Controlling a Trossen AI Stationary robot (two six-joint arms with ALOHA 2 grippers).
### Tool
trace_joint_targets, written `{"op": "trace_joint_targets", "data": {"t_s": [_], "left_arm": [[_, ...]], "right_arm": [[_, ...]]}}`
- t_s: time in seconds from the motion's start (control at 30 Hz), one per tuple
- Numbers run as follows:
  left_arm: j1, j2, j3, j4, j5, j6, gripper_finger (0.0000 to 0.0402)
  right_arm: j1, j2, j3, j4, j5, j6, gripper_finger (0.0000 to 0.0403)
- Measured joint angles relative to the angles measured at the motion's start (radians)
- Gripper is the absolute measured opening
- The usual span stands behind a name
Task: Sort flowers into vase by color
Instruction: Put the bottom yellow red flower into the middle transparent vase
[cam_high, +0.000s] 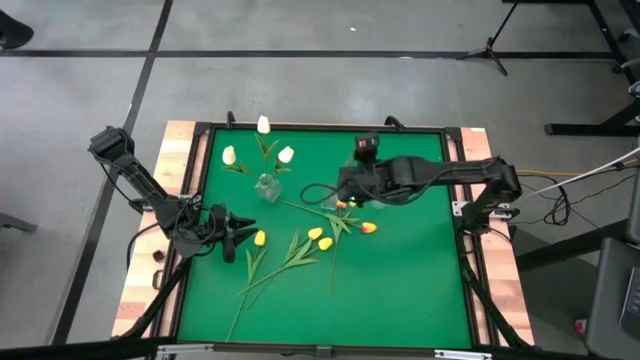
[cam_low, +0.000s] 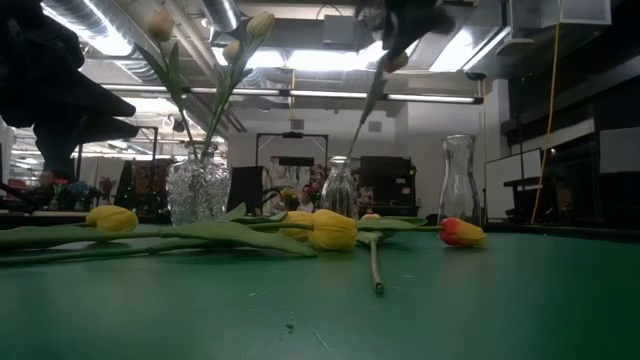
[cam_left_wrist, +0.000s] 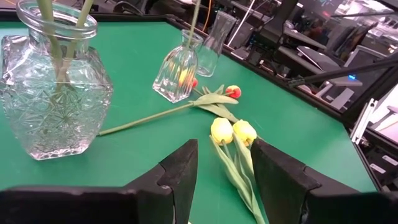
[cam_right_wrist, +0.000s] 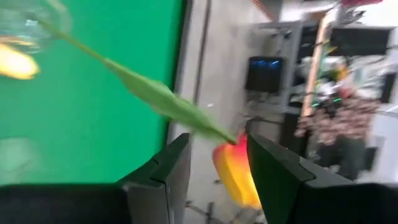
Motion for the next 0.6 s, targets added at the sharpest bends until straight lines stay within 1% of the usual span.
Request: {"op": "trace_joint_targets", "data": {"t_s": [0.1, 0.17, 0.5, 0.53, 0.57, 0.6], "left_arm": [[0.000, 0.000, 0.000, 0.000, 0.000, 0.000, 0.0148], [0.000, 0.000, 0.000, 0.000, 0.000, 0.000, 0.0148], [0.000, 0.000, 0.000, 0.000, -0.009, -0.020, 0.0147], [0.000, 0.000, 0.000, 0.000, -0.009, -0.024, 0.0147], [0.000, 0.000, 0.000, 0.000, -0.009, -0.027, 0.0147], [0.000, 0.000, 0.000, 0.000, -0.007, -0.027, 0.0147]], "right_arm": [[0.025, 0.000, 0.047, -0.145, -0.055, 0.135, 0.0159], [0.037, -0.002, 0.060, -0.175, -0.078, 0.187, 0.0159], [0.049, 0.000, 0.060, -0.088, -0.091, 0.204, 0.0159], [0.049, 0.000, 0.060, -0.088, -0.115, 0.216, 0.0159], [0.049, 0.000, 0.060, -0.090, -0.161, 0.224, 0.0159], [0.048, 0.000, 0.059, -0.093, -0.237, 0.229, 0.0159]]}}
